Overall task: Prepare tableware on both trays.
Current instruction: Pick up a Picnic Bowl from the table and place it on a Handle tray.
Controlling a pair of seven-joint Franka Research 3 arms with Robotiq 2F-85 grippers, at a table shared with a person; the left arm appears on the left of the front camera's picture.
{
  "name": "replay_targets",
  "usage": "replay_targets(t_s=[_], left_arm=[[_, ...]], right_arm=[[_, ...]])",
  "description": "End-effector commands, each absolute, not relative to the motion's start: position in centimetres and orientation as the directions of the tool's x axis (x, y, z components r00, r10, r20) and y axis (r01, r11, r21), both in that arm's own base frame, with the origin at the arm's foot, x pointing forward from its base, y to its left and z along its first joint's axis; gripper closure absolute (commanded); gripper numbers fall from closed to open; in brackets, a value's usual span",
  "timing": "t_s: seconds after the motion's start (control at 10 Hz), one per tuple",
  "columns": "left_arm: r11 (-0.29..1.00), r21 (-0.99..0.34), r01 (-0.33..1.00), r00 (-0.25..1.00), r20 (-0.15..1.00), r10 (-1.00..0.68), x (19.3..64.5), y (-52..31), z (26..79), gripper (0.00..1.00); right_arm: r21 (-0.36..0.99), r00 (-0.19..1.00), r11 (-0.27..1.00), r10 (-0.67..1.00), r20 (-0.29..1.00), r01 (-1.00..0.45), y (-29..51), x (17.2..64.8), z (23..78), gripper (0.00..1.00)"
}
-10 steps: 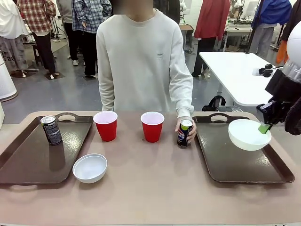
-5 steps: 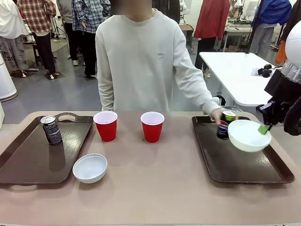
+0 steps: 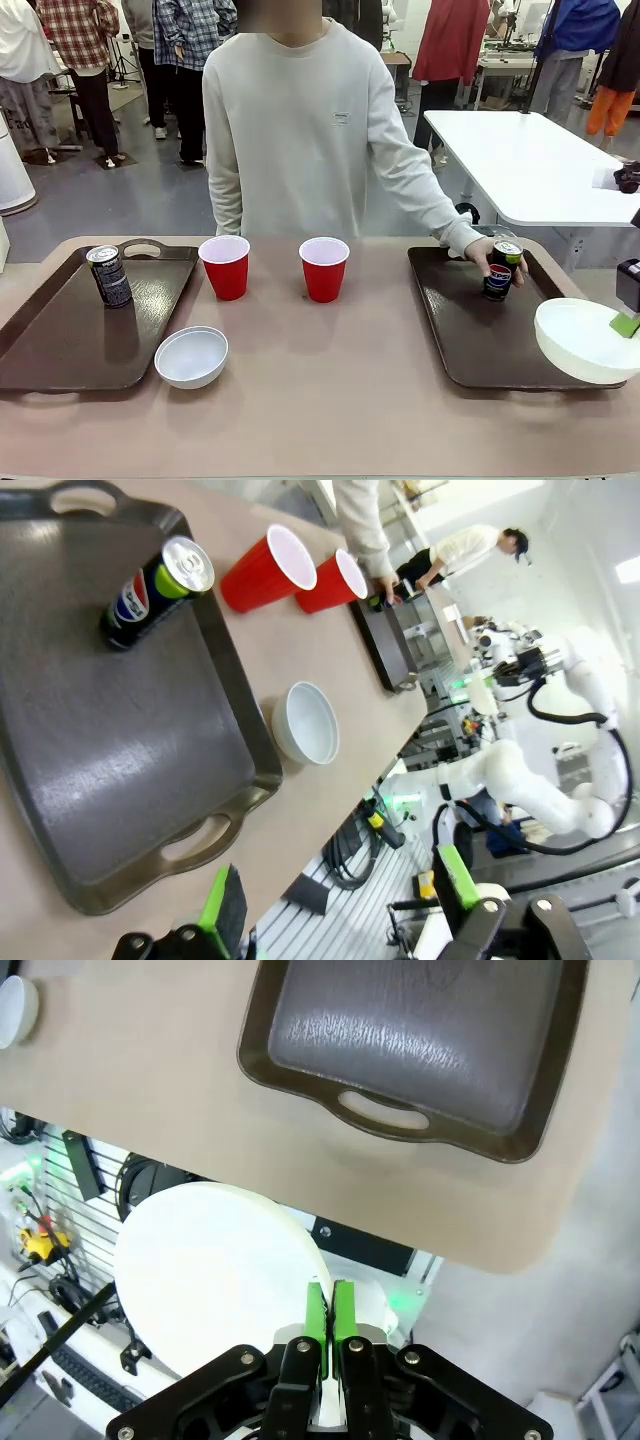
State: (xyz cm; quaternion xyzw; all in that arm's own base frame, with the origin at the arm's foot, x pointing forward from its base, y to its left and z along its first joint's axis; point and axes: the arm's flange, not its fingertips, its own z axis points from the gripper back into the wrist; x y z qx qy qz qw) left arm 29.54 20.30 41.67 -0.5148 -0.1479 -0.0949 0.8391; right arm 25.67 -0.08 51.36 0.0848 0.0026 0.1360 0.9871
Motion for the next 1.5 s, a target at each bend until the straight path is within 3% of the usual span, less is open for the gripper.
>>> replay_targets(t_s=[0.0,0.3,0.7,1.4], left_arm=[[0.441,-0.841,0.313,0.937,0.349,0.001,29.4,20.4,41.9,0.00],[0.441,-0.841,0.313,0.937,0.349,0.001,29.4,20.4,41.9,0.00],[0.441,-0.841,0.313,0.937,0.349,0.001,29.4,20.4,41.9,0.00],[0.441,-0.841,0.313,0.937,0.349,0.001,29.4,20.4,41.9,0.00]], right_arm=[[0.159,0.962,0.951,0.272,-0.010,-0.267,0.5,27.3,49.7,0.96],[0.130,0.967,0.960,0.253,-0.012,-0.250,1.3,29.0,49.1,0.96],[0.120,0.959,0.958,0.242,0.145,-0.260,1.7,34.7,44.9,0.96],[0.053,0.947,0.952,0.293,0.130,-0.302,1.2,38.2,37.0,0.96]])
